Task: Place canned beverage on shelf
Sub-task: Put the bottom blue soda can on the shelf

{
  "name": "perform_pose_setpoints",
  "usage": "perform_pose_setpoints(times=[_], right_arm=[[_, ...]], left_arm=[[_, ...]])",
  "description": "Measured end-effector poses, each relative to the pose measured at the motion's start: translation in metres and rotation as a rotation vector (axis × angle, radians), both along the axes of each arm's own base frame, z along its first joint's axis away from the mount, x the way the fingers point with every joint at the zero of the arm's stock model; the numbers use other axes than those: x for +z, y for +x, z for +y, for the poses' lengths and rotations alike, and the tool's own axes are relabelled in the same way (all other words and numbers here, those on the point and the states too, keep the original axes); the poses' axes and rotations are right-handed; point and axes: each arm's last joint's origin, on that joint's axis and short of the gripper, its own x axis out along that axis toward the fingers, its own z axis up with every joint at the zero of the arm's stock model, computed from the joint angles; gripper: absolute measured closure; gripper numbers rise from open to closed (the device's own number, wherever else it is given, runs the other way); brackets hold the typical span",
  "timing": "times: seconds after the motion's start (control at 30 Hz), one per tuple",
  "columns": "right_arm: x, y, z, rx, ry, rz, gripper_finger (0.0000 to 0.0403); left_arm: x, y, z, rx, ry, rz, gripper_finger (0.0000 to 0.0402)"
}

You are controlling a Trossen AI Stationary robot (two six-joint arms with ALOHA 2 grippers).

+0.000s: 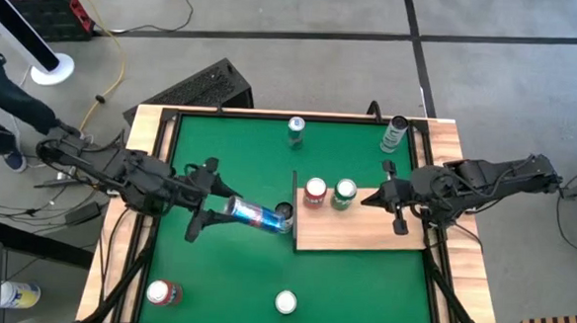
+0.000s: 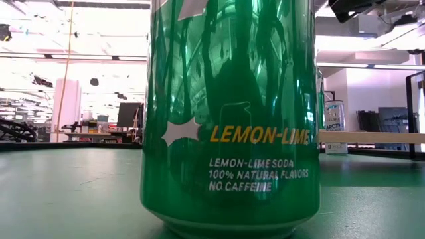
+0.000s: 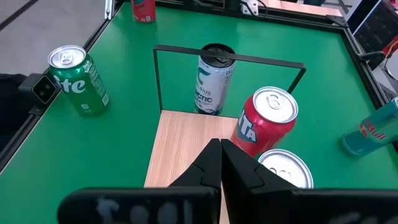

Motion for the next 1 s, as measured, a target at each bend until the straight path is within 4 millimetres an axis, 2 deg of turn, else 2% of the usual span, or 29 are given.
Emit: perform_pose_setpoints(times=[0.17,0.43,0.6,0.73,0.83,1.0], right_arm=[[0.001,-0.001,-0.001,-0.013,-0.006,-0.010,0.0376],[0.015,-0.010,-0.006,-0.077,0.013,-0.042,0.0376],[0.018,-0.019,-0.008,-0.107,0.058,-0.011,0.0376],[0.015,-0.026,-0.009,-0.147,0.107,0.044,0.0376],[0.011,-0.029,-0.009,-0.169,0.133,0.089,0.0376],[0.008,-0.031,-0.008,-0.157,0.124,0.126,0.0376]], left_arm=[[0.017,0.028,0.005,0.004,0.091,-0.013,0.0179],[0.029,0.107,0.025,-0.151,0.241,0.011,0.0179],[0.018,0.158,0.037,-0.227,0.291,0.067,0.0179],[-0.003,0.192,0.039,-0.249,0.309,0.152,0.0179],[-0.023,0.212,0.038,-0.268,0.322,0.230,0.0179],[-0.039,0.234,0.037,-0.292,0.344,0.293,0.0179]])
